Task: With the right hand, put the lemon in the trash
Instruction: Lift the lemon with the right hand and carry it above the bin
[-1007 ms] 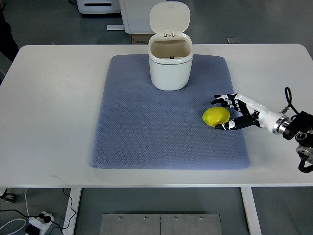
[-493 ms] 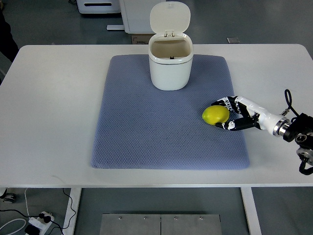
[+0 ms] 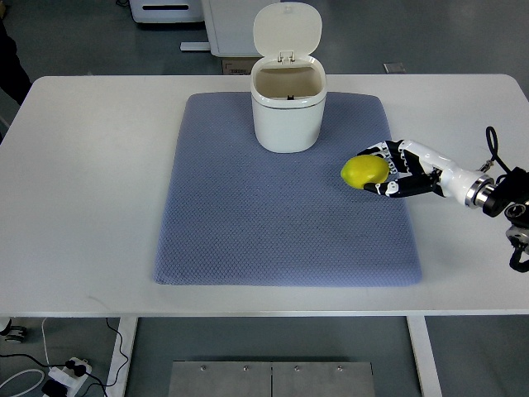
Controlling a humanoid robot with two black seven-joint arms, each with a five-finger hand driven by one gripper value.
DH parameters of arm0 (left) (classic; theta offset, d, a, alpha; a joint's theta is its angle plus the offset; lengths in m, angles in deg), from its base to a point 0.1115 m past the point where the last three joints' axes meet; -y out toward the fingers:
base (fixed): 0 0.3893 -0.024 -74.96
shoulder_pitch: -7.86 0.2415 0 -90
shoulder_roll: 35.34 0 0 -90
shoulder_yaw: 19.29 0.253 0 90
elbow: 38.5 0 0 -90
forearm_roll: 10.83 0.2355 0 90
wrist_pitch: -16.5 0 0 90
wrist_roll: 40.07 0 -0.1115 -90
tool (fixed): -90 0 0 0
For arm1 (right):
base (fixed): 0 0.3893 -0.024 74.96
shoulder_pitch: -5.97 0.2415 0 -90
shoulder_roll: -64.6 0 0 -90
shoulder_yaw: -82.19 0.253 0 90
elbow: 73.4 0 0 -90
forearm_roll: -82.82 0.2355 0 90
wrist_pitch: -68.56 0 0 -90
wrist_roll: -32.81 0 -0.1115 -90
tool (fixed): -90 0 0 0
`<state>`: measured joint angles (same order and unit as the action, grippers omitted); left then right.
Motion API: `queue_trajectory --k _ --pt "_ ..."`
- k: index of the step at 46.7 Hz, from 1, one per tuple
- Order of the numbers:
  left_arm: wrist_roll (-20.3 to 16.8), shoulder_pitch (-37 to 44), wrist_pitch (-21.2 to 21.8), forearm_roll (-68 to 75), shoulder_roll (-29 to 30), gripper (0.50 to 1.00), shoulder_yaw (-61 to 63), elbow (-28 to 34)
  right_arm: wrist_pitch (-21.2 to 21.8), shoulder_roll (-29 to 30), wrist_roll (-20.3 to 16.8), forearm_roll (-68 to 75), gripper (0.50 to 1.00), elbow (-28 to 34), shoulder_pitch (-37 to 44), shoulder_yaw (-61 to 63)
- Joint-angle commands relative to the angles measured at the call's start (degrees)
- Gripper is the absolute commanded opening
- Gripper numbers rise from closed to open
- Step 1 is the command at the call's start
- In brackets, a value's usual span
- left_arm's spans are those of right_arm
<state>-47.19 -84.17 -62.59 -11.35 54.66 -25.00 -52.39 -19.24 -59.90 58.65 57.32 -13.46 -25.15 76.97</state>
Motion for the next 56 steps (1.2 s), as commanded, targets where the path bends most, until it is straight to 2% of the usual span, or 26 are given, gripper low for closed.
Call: queue_trajectory --k 1,17,31,42,56 --pt "0.01 0.01 -0.01 -0.01 0.00 1.000 0.00 0.00 0.35 -1.18 -0.43 0.62 0.500 0.00 1.23 -0.05" --pt "0.01 -0.08 -0.01 -0.01 0.00 1.000 0.00 0.00 1.40 -4.08 -3.15 2.90 0.500 0.09 7.29 -0.66" --pt "0.01 0.01 -0.01 -0.01 0.00 1.000 0.00 0.00 1.49 -4.26 -5.44 9.05 0.500 0.09 19.51 -8.48" --pt "0.01 0.01 -0.01 -0.01 0.00 1.000 0.00 0.00 1.23 -0.23 -6.93 15.37 0.500 -0.17 29.86 -17.60" --pt "0.01 0.01 -0.01 -0.01 0.00 1.000 0.00 0.00 0.44 6.02 -8.87 20.04 0.500 -1.31 37.18 -25.36"
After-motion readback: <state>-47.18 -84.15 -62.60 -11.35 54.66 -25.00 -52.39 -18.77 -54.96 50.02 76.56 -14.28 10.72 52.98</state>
